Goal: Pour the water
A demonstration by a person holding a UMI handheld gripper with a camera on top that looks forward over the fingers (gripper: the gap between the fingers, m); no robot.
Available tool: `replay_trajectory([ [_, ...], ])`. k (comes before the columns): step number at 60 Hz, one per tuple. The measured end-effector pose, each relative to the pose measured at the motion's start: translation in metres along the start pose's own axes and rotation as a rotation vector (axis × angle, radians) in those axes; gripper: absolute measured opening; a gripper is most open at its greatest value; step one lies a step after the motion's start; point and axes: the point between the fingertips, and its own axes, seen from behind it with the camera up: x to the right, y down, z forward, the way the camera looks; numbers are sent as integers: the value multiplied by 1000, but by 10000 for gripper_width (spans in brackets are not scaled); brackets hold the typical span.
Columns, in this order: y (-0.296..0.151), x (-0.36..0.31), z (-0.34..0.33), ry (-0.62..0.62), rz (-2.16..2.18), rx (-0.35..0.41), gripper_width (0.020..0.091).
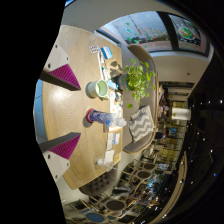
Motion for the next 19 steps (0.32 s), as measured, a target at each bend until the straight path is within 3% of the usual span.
replay_trajectory([
  [19,25,-2,-2,0,16,-35,857],
])
